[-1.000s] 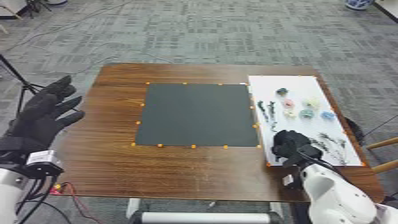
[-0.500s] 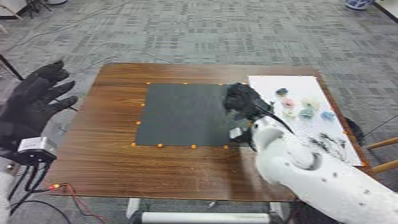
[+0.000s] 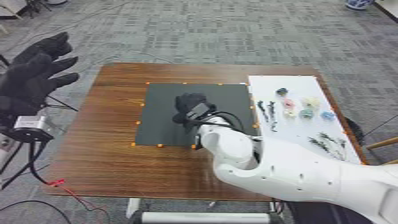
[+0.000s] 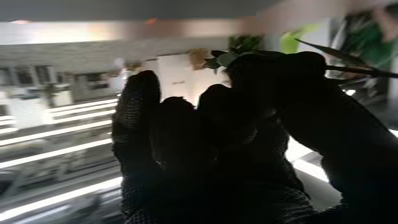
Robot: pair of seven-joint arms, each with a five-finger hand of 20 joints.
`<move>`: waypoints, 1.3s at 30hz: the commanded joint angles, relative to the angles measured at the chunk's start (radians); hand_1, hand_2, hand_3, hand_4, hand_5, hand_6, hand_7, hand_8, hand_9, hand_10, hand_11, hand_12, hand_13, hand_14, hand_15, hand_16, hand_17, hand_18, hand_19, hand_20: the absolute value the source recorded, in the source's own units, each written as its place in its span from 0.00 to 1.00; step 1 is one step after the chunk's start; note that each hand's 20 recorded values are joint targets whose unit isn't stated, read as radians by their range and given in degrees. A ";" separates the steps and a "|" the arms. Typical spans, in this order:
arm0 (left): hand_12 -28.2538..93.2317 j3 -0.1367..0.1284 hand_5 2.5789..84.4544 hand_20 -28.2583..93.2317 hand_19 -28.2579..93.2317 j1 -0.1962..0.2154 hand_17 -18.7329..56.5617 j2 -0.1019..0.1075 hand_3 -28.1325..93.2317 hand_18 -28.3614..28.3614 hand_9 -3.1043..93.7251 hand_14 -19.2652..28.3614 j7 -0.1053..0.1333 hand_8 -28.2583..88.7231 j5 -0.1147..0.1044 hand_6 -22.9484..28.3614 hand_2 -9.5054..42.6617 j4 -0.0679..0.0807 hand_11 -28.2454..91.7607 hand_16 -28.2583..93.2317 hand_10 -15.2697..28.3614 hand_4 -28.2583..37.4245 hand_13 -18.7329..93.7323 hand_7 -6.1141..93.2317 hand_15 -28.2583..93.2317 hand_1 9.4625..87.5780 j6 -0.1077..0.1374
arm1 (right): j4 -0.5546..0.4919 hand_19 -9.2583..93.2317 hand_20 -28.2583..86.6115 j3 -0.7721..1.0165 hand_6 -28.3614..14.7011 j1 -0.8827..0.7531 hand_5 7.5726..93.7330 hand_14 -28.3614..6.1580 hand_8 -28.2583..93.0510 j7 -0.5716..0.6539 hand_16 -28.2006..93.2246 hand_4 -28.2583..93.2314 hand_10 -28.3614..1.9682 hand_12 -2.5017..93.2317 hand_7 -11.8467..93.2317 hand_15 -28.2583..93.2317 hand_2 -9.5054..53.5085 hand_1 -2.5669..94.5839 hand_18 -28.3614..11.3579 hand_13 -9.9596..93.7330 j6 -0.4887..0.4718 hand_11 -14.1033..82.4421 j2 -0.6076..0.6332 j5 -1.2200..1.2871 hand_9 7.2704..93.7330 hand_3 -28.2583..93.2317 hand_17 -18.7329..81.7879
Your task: Arrange flowers
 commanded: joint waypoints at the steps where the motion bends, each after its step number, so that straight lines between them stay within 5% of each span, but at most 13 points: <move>1: 0.43 0.036 0.16 0.30 0.55 -0.055 0.12 0.040 0.75 0.85 0.16 0.57 -0.012 0.16 -0.010 0.40 0.00 0.005 0.37 0.21 0.46 0.00 0.23 0.26 0.54 0.22 -0.013 | 0.078 0.88 0.60 -0.073 0.61 0.057 0.69 0.43 0.55 0.057 0.63 0.21 0.54 0.76 0.72 0.96 0.20 0.29 0.19 0.73 -0.019 0.83 -0.130 0.018 0.75 1.00 0.47; 9: 0.43 0.110 0.16 0.29 0.55 -0.126 0.14 0.066 0.74 0.84 0.16 0.53 -0.024 0.16 -0.014 0.39 0.01 0.028 0.36 0.21 0.43 0.00 0.24 0.25 0.53 0.22 -0.022 | 0.161 0.88 0.59 -0.088 0.59 0.056 0.69 0.42 0.55 0.086 0.63 0.21 0.52 0.77 0.71 0.96 0.18 0.31 0.17 0.73 -0.046 0.83 -0.211 0.018 0.75 0.99 0.47; 18: 0.44 0.158 0.15 0.28 0.56 -0.170 0.15 0.069 0.73 0.83 0.16 0.51 -0.032 0.17 -0.015 0.38 0.01 0.043 0.36 0.20 0.41 0.00 0.25 0.24 0.53 0.22 -0.032 | 0.198 0.88 0.59 -0.073 0.59 0.024 0.69 0.42 0.55 0.091 0.62 0.21 0.52 0.76 0.70 0.96 0.17 0.31 0.16 0.73 -0.056 0.82 -0.244 0.009 0.75 0.99 0.47; 25: 0.44 0.230 0.16 0.27 0.57 -0.255 0.15 0.099 0.74 0.82 0.16 0.51 -0.053 0.17 -0.019 0.39 0.02 0.072 0.35 0.20 0.41 0.01 0.25 0.23 0.53 0.21 -0.044 | 0.271 0.88 0.59 -0.062 0.59 0.013 0.68 0.42 0.54 0.109 0.62 0.21 0.52 0.76 0.70 0.95 0.16 0.32 0.16 0.73 -0.086 0.82 -0.299 0.050 0.75 0.99 0.47; 29: 0.45 0.249 0.16 0.26 0.57 -0.276 0.15 0.099 0.74 0.82 0.16 0.51 -0.056 0.18 -0.019 0.39 0.02 0.078 0.34 0.19 0.41 0.01 0.25 0.22 0.53 0.21 -0.049 | 0.291 0.88 0.59 -0.025 0.59 -0.009 0.68 0.42 0.53 0.123 0.62 0.20 0.52 0.76 0.70 0.95 0.16 0.32 0.16 0.73 -0.098 0.82 -0.311 0.056 0.75 0.98 0.47; 35: 0.45 0.232 0.16 0.26 0.58 -0.258 0.15 0.094 0.74 0.83 0.17 0.52 -0.057 0.18 -0.019 0.39 0.02 0.070 0.35 0.19 0.41 0.01 0.25 0.23 0.54 0.21 -0.049 | 0.265 0.89 0.59 0.006 0.59 -0.035 0.68 0.42 0.53 0.123 0.62 0.21 0.52 0.76 0.71 0.95 0.15 0.32 0.16 0.74 -0.129 0.82 -0.315 0.056 0.75 0.98 0.48; 39: 0.45 0.261 0.16 0.25 0.58 -0.293 0.14 0.097 0.74 0.83 0.16 0.53 -0.069 0.18 -0.022 0.40 0.02 0.086 0.35 0.19 0.42 0.01 0.24 0.23 0.54 0.21 -0.061 | 0.263 0.89 0.59 0.042 0.60 -0.079 0.68 0.42 0.53 0.114 0.62 0.20 0.52 0.76 0.70 0.95 0.14 0.33 0.16 0.74 -0.136 0.82 -0.327 0.058 0.75 0.98 0.48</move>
